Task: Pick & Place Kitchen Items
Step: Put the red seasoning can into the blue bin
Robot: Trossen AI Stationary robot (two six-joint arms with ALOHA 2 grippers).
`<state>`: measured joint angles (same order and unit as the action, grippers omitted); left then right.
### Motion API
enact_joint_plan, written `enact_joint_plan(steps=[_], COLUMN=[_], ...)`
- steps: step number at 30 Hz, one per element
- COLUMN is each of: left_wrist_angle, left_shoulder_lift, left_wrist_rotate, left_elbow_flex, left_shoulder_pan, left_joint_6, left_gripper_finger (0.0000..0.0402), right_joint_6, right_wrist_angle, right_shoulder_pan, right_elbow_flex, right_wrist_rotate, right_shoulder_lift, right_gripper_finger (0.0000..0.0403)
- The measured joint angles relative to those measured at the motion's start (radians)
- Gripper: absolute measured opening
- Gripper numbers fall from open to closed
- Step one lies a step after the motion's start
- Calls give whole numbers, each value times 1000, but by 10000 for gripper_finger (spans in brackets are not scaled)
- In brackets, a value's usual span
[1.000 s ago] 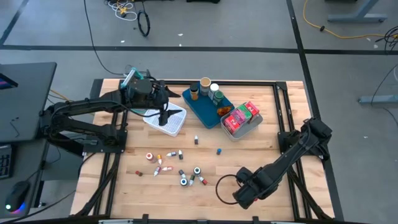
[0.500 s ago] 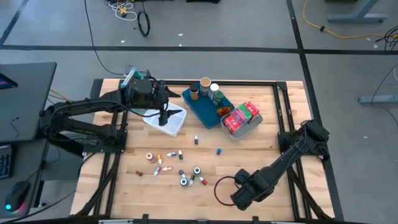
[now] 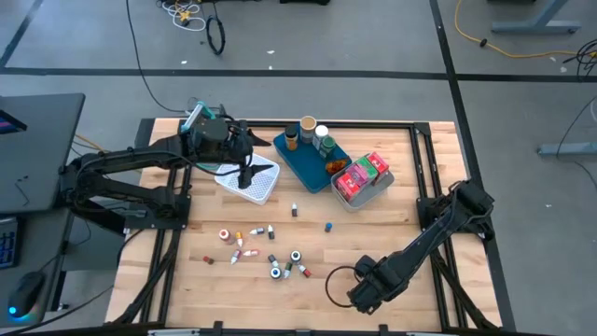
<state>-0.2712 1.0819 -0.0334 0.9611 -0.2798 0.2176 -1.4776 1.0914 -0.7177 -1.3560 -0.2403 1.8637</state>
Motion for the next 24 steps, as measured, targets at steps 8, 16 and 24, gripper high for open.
enact_joint_plan(steps=[8, 16, 24], left_wrist_angle=[0, 0, 0], left_shoulder_lift=[0, 0, 0], left_wrist_rotate=[0, 0, 0], left_elbow_flex=[0, 0, 0], left_shoulder_pan=[0, 0, 0], left_joint_6=[0, 0, 0], left_gripper_finger=[305, 305, 305], right_joint_6=[46, 104, 167], right_wrist_angle=[-169, -207, -206], right_shoulder_pan=[0, 4, 89], right_elbow_flex=[102, 143, 136], right_wrist_rotate=[-4, -12, 40], right_shoulder_lift=[-1, -1, -5], right_gripper_finger=[325, 248, 200])
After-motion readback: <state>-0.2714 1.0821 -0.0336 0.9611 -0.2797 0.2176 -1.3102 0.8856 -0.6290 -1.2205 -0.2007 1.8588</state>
